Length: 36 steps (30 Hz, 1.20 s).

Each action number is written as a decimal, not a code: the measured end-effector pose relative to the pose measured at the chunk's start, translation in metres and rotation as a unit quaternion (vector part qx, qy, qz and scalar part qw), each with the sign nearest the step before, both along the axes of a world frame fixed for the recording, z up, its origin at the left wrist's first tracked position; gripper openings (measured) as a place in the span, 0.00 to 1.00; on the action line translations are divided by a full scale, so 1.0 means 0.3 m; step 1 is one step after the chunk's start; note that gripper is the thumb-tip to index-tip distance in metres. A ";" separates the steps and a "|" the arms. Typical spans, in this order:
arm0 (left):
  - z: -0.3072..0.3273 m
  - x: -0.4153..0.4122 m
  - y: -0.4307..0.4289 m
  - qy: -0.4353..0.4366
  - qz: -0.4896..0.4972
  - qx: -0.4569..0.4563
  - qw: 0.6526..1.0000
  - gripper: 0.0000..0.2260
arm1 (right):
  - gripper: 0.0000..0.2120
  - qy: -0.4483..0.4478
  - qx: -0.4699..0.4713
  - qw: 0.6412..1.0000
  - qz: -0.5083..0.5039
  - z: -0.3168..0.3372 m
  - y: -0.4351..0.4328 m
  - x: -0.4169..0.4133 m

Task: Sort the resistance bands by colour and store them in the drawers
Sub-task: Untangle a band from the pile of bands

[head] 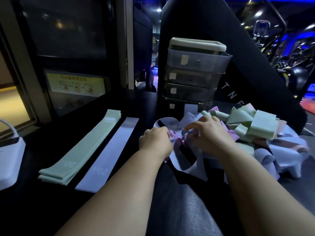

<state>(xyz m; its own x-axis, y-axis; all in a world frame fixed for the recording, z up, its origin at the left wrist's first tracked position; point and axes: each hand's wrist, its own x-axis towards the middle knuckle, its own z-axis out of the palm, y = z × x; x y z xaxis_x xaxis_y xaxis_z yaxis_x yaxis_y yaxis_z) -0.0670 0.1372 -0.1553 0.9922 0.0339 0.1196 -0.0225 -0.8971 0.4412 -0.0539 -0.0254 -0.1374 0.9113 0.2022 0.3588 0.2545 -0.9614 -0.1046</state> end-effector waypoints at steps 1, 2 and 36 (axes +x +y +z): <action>-0.001 0.002 -0.001 -0.003 0.000 -0.003 1.000 0.10 | 0.14 -0.003 -0.016 1.000 -0.010 -0.003 0.004 -0.001; -0.003 0.003 -0.001 -0.005 0.000 -0.007 1.000 0.08 | 0.14 -0.006 -0.025 1.000 -0.018 -0.005 0.006 -0.002; 0.003 -0.001 0.023 -0.129 0.004 -0.196 0.972 0.06 | 0.11 -0.025 0.057 0.997 -0.054 0.002 -0.008 -0.017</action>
